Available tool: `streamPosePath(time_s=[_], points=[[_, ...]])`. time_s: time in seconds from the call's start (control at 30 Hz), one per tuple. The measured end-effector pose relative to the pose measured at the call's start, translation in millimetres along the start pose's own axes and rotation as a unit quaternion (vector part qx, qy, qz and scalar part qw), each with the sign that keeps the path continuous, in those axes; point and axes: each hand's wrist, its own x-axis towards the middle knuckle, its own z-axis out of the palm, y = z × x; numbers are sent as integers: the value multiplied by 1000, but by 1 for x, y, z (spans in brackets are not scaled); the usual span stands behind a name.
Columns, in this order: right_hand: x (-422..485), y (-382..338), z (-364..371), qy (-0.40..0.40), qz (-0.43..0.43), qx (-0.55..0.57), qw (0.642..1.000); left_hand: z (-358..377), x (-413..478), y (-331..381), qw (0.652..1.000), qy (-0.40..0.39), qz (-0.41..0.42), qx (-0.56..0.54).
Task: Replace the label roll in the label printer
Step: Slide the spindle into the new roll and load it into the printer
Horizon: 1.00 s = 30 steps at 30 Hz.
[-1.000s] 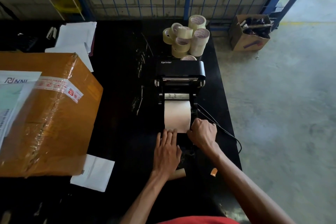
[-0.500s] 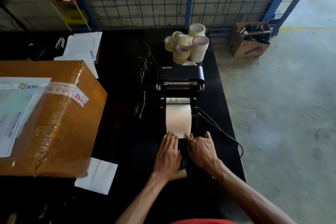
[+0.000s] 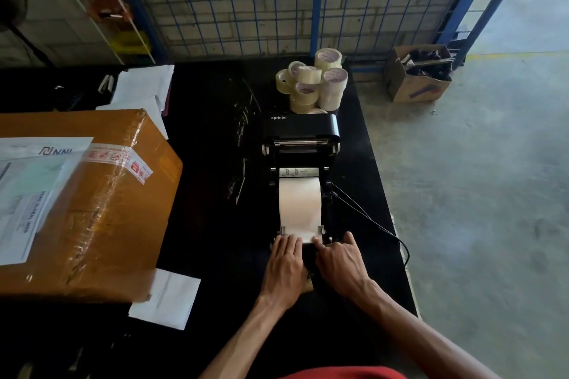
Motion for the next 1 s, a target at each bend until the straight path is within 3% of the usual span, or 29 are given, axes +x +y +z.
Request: streamPosePath(time_s=[0.13,0.3,0.53,0.8,1.0], points=[[0,2,0,12,0,16,1000,1,-4,-4,999,-10,19,-26],[3,6,-2,96,-15,-13,995,0,-1,-15,998,-46,33,-28],[6,7,2,28,-44,-46,998,4,2,-16,998,-61,19,-15],[8,5,4,84,-58,-11,995,1,-7,-11,999,-16,23,-35],[3,5,6,74,-68,-12,995,1,-13,-9,999,-7,17,-47]])
